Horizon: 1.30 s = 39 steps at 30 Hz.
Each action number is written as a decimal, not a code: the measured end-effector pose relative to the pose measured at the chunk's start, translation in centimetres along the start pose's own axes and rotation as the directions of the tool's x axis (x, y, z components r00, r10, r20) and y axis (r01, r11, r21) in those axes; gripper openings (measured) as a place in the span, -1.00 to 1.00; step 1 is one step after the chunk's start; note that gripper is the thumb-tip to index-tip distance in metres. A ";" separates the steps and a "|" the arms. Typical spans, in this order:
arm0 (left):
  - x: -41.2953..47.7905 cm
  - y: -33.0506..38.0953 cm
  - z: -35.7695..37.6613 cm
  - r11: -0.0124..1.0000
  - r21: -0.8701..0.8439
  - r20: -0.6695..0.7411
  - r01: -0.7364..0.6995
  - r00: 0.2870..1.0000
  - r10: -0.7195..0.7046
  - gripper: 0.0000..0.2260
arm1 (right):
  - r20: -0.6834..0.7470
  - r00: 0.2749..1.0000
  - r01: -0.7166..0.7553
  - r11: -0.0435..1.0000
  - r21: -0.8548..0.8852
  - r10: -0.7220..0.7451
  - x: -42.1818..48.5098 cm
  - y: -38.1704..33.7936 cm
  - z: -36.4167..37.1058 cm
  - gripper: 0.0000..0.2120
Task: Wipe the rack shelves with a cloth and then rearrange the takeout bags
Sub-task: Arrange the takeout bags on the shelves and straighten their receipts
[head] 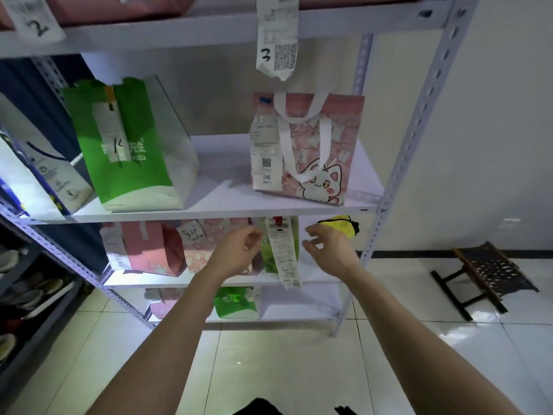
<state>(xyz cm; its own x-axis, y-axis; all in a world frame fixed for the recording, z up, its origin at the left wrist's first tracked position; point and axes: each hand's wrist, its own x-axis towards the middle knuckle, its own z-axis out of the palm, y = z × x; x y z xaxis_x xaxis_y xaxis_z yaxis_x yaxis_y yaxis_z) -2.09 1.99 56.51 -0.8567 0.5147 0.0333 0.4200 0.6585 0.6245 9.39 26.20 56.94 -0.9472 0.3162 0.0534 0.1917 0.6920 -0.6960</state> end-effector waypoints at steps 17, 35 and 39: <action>10.9 4.4 -2.8 0.829 -0.521 -0.057 0.205 0.960 -0.274 -0.27 | -0.085 0.990 -0.083 0.957 0.277 0.110 11.4 2.5 -4.8 -0.27; 10.6 3.4 -1.8 0.899 -0.398 -0.163 0.184 0.950 -0.267 -0.29 | -0.070 0.985 -0.148 0.977 0.154 0.160 13.4 4.7 -4.2 -0.49; 10.6 3.4 -1.9 0.925 -0.341 -0.163 0.165 0.959 -0.231 -0.31 | -0.072 0.983 -0.161 0.978 0.132 0.171 13.3 4.4 -4.3 -0.48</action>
<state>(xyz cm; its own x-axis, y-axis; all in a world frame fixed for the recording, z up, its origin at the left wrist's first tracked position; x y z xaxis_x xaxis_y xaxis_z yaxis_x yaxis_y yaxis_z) -10.34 8.61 60.49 -0.9676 0.2521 0.0150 0.1452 0.5070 0.8496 -1.22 36.21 57.70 -0.8794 0.4759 -0.0148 0.3056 0.5403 -0.7840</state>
